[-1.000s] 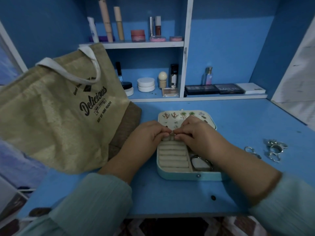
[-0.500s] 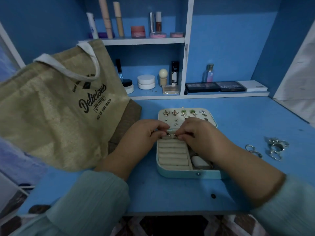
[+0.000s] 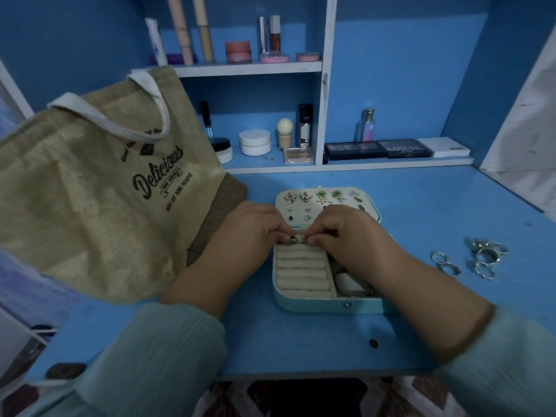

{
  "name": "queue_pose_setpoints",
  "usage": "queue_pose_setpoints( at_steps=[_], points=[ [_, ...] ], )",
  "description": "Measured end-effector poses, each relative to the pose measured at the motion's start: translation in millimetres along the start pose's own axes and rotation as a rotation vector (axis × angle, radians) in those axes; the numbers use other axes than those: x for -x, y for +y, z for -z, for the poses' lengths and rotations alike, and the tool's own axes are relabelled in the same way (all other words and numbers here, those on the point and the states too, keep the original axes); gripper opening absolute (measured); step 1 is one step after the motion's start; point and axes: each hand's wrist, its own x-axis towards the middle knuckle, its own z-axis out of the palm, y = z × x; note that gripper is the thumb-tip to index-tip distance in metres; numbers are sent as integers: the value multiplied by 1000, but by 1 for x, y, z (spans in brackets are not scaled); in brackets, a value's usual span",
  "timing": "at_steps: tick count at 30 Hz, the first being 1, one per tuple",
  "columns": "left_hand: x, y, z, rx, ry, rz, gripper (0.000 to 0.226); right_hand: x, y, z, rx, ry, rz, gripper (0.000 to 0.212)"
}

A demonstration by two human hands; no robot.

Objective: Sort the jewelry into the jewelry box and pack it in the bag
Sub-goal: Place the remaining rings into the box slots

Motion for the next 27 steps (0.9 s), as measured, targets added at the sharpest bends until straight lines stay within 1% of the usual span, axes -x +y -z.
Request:
queue_pose_setpoints(
  at_steps=[3,5,9,12,14,16,21,25,27],
  points=[
    [1,0,1,-9,8,-20,19,-1,0,-1,1,-13,-2,13],
    [2,1,0,-13,4,-34,22,-1,1,-1,-5,-7,5,13],
    [3,5,1,-72,1,11,32,1,4,2,-29,7,18,12],
    [4,11,4,-111,-6,8,23,2,5,8,-10,10,44,13],
    [3,17,7,-155,-41,59,25,3,6,15,20,15,68,12],
    [0,27,9,-146,-39,71,26,6,9,23,70,13,74,11],
    [-9,67,9,-129,-136,25,26,25,23,55,139,-84,-28,11],
    [-23,99,-1,-121,-225,-26,26,44,39,86,279,-152,-105,9],
    [-31,112,-10,-110,-242,-62,25,53,50,102,318,-188,-180,8]
  ],
)
